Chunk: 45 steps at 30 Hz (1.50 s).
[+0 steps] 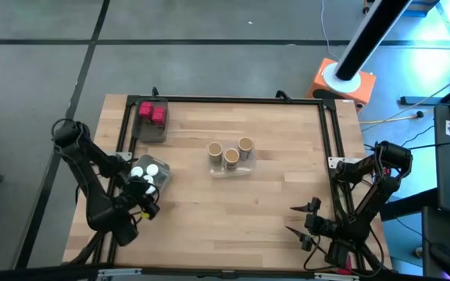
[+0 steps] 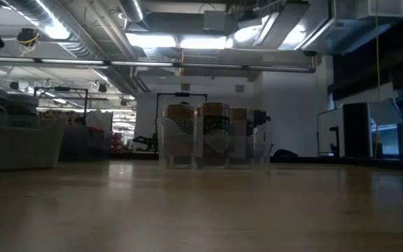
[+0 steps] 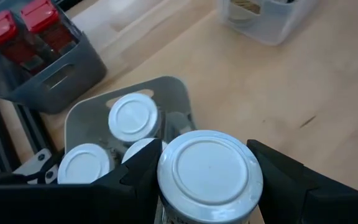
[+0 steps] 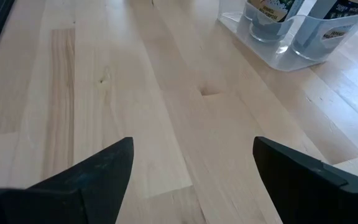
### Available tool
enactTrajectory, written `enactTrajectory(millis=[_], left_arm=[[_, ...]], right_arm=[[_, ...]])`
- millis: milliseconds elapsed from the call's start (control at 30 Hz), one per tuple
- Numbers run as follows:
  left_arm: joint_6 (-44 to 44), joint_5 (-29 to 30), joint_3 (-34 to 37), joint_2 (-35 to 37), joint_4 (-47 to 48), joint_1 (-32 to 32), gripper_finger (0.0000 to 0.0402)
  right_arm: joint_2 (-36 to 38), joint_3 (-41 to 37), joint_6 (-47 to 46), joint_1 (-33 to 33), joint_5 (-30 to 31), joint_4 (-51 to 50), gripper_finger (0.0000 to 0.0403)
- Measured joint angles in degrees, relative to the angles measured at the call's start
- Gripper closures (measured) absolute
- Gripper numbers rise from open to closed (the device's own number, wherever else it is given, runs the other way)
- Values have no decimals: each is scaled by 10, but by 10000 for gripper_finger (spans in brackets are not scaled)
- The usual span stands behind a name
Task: Sort spices by type
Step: Put the white seasoning bottle into the gray bin, then put the red seasoning can into the black bin
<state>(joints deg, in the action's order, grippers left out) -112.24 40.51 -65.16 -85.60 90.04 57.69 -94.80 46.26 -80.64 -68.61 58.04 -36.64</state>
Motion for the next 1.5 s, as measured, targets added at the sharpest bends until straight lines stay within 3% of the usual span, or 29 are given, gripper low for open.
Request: enactTrajectory(millis=[367, 600, 800, 967, 1067, 1300, 1500], left_arm=[[-72, -1, 79, -15, -37, 45, 213], [-71, 17, 115, -44, -86, 55, 213], [-79, 17, 115, -48, -88, 55, 209], [-89, 12, 115, -48, -92, 55, 144], [-90, 12, 114, -47, -94, 55, 127], [-95, -17, 76, -37, -63, 55, 131], [-65, -6, 33, -36, -42, 54, 133]], right_arm=[[0, 0, 0, 0, 9, 4, 72], [0, 0, 0, 0, 11, 4, 72], [0, 0, 1, 0, 20, 3, 72], [0, 0, 1, 0, 19, 5, 72], [0, 0, 1, 0, 19, 6, 72], [0, 0, 1, 0, 19, 5, 72], [0, 0, 1, 0, 18, 5, 72]])
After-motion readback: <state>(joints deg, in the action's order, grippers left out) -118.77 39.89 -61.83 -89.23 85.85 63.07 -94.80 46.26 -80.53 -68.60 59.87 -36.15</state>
